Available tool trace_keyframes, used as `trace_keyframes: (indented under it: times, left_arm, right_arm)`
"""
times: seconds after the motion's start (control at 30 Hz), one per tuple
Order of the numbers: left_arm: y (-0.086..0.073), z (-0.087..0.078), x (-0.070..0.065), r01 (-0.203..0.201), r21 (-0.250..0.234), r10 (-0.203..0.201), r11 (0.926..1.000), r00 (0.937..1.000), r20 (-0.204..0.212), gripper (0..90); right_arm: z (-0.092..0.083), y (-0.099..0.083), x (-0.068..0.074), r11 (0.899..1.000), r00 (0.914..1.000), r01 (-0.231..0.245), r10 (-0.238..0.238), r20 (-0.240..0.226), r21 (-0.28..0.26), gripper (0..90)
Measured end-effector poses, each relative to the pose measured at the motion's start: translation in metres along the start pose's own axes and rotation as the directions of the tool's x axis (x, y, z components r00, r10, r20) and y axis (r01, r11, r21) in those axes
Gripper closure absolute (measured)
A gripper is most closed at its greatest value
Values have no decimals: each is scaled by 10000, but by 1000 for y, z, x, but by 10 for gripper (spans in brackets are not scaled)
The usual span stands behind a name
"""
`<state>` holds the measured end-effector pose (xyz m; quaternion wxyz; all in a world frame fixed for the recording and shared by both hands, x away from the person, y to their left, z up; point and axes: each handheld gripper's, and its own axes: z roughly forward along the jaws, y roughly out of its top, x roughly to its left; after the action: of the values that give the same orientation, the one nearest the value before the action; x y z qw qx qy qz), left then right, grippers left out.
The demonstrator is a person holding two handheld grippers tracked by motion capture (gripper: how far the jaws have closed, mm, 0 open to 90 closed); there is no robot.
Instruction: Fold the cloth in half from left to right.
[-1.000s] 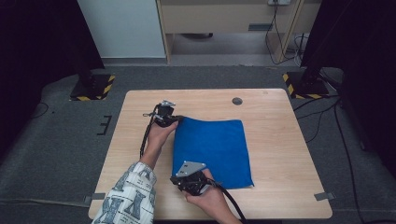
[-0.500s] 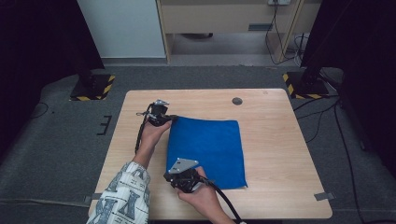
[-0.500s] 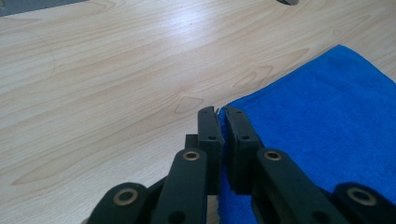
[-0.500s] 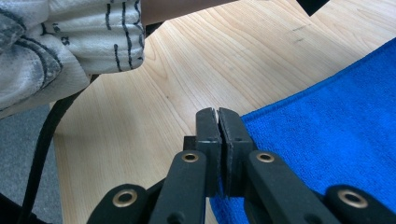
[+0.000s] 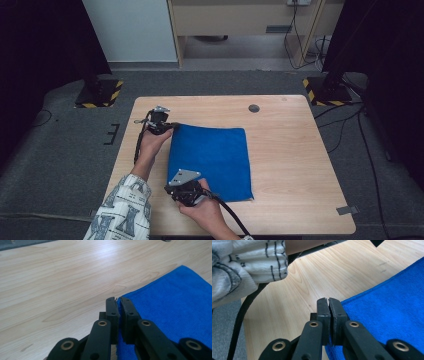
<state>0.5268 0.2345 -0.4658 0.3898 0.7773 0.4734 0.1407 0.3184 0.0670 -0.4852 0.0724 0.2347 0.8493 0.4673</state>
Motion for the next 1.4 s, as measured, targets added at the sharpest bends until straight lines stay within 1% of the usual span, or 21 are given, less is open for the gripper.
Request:
trace_keyframes:
  times: [0.1,0.2,0.37,0.43,0.47,0.53,0.6,0.77,0.87,0.97,1.07,1.17,1.23,1.37,1.4]
  left_arm:
    - [1,-2,1,29,50,-29,10000,10000,-91,851]
    - [2,2,-3,146,-35,-146,9999,9999,-49,851]
    - [4,16,-15,254,7,-254,9997,9997,-68,851]
    - [6,23,-23,300,84,-300,9995,9995,-42,851]
    - [6,26,-26,277,82,-277,9996,9996,-56,850]
    - [8,31,-33,306,62,-306,9995,9995,14,850]
    - [12,37,-43,76,123,-75,9999,10000,-28,850]
    - [22,55,-66,-196,182,197,9996,9998,-30,850]
    - [25,66,-76,-185,128,183,9997,9998,109,850]
    - [26,76,-87,-362,288,359,9989,9993,128,849]
    - [28,83,-95,-348,293,340,9990,9991,268,848]
    - [31,86,-104,-480,268,471,9985,9984,318,848]
    - [34,88,-108,-568,269,562,9980,9981,249,848]
    - [36,95,-112,-440,346,428,9984,9985,348,847]
    - [37,96,-113,-426,301,417,9986,9987,308,845]
  right_arm:
    - [1,2,-2,9998,9999,-151,151,-4,-97,877]
    - [-2,0,-7,9996,9996,-266,267,35,-94,877]
    - [-13,-9,-14,9997,9995,-257,258,178,-38,877]
    - [-20,-16,-19,9995,9991,-319,319,274,-16,877]
    - [-24,-19,-21,9992,9986,-386,387,353,-35,877]
    - [-33,-26,-27,9977,9969,-668,673,419,-131,877]
    - [-39,-33,-30,9973,9960,-725,730,523,-106,878]
    - [-60,-48,-40,9956,9921,-930,933,836,-74,877]
    - [-71,-55,-43,9951,9906,-988,991,941,-81,878]
    - [-79,-60,-46,9951,9898,-991,987,1028,-7,878]
    - [-86,-63,-50,9949,9887,-1003,991,1125,46,877]
    - [-92,-67,-53,9950,9880,-991,973,1200,87,878]
    - [-98,-72,-55,9943,9858,-1061,1039,1316,99,878]
    - [-105,-82,-61,9928,9833,-1169,1119,1435,269,877]
    - [-107,-85,-63,9927,9826,-1166,1109,1488,302,877]
